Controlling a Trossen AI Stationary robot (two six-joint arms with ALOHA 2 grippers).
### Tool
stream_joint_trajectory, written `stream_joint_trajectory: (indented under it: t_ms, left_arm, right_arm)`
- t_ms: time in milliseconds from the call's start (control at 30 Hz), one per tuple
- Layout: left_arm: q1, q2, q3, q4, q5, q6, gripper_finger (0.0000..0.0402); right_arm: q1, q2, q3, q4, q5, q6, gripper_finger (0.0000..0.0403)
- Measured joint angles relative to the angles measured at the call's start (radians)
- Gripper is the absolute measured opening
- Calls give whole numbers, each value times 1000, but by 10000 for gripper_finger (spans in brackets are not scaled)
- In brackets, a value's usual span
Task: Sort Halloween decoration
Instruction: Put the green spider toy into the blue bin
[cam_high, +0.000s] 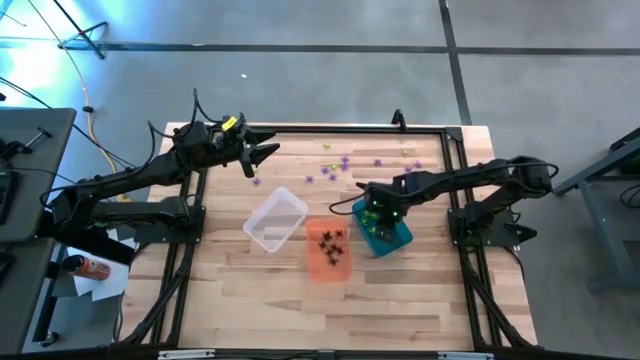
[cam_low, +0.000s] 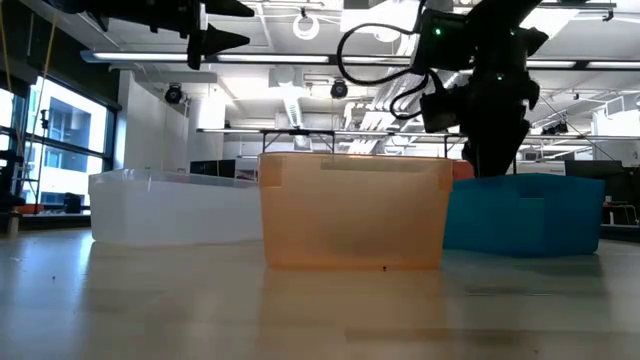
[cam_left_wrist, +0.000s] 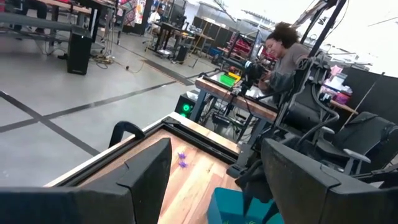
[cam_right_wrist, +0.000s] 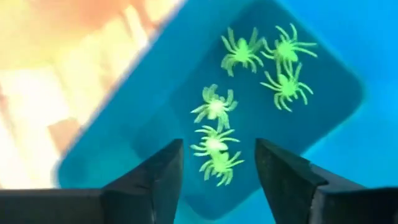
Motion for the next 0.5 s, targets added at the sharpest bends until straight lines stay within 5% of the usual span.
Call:
stream_joint_trajectory:
  t_ms: [200, 500]
  left_arm:
    - [0, 0, 0, 0, 0, -1, 236]
    - [0, 0, 0, 0, 0, 4, 236]
  right_arm:
    - [-1, -102, 128, -76, 31, -83, 203]
    - [-16, -288, 222, -9, 358, -27, 204]
